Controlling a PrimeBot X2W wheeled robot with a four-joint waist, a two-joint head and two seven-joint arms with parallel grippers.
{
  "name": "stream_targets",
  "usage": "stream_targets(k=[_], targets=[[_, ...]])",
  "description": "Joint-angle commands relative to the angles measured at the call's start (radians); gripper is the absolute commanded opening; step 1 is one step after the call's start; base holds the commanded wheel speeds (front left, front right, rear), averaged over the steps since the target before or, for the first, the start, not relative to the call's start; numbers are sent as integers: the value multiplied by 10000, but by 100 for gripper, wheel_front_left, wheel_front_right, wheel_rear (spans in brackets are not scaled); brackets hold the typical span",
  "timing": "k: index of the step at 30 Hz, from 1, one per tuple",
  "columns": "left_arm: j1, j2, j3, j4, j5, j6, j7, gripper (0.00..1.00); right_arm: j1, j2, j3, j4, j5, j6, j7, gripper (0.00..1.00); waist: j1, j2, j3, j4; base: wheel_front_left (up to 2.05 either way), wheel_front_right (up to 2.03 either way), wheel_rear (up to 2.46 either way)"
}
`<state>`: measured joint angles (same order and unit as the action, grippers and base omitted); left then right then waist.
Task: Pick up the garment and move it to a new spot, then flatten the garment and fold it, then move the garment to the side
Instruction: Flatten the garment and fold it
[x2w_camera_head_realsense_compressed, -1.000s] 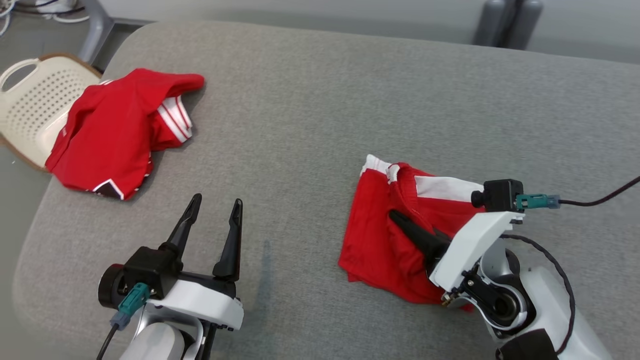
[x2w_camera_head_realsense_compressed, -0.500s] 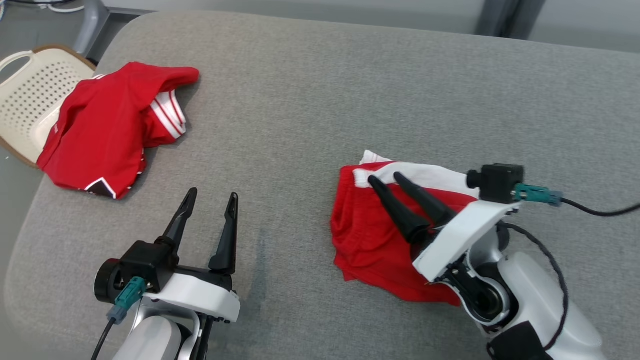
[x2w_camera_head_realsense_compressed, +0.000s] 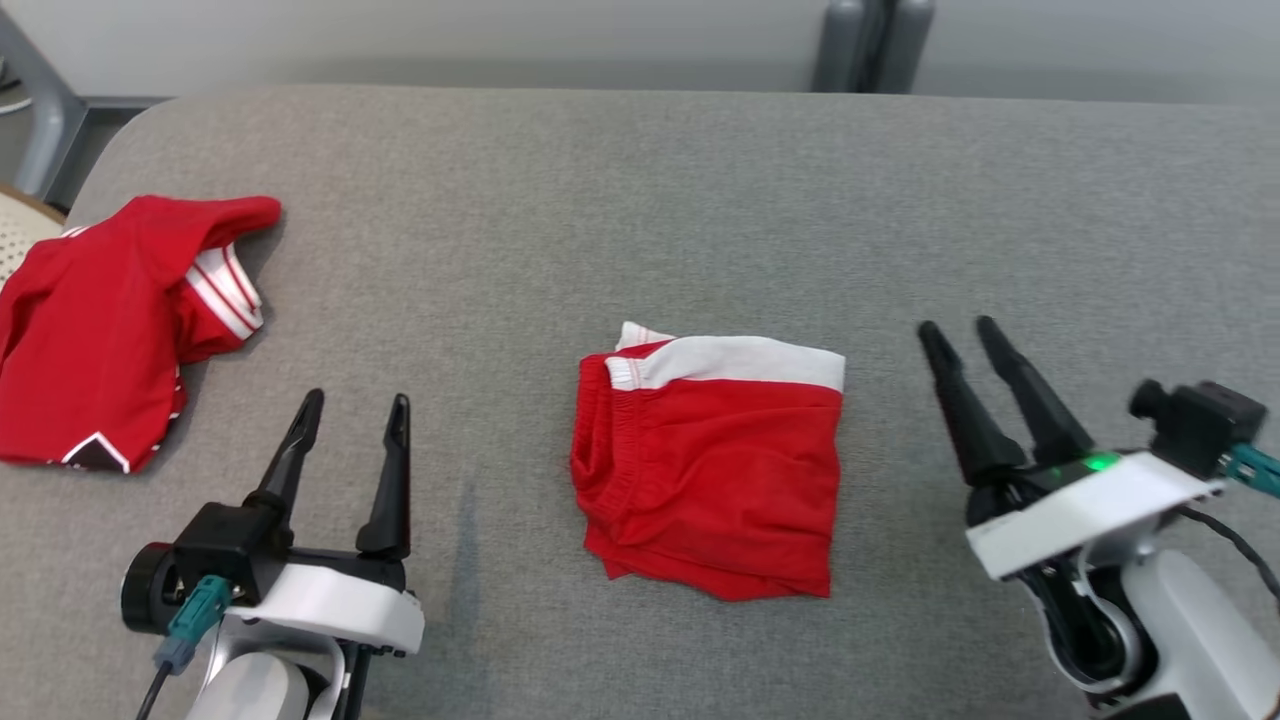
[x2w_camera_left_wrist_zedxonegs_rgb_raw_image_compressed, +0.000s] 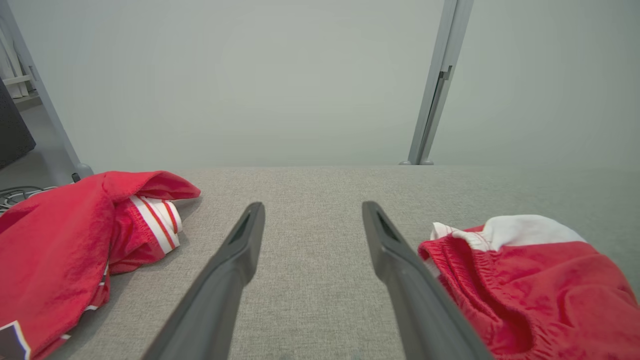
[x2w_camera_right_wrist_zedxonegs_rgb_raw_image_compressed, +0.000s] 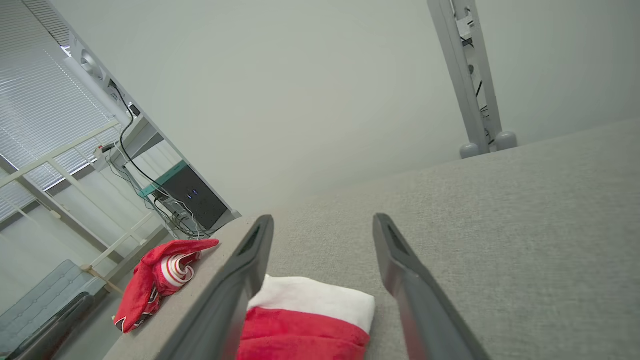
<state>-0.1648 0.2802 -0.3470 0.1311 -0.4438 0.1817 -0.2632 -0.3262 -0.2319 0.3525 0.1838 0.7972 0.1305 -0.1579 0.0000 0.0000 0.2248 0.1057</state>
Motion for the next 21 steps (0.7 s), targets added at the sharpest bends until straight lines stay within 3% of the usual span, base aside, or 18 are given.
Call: stream_targets(k=[1,7,21], targets=[[115,125,101,-95,-79,92,27,100,296,-194,-231,-44,-207,5,-202,100,0,0,-173,-240,0,0,0],[534,332,289,-396,-155,332,120,100,1181,-434,-1149,-335,-1061,5,-717,100,0,0,-467,-584,0,0,0],[2118,717,515,-1483,-326,983,564,100,2944,-38,-2594,-1405,-3596,5,-804,100,0,0,-1570,-1116,0,0,0]])
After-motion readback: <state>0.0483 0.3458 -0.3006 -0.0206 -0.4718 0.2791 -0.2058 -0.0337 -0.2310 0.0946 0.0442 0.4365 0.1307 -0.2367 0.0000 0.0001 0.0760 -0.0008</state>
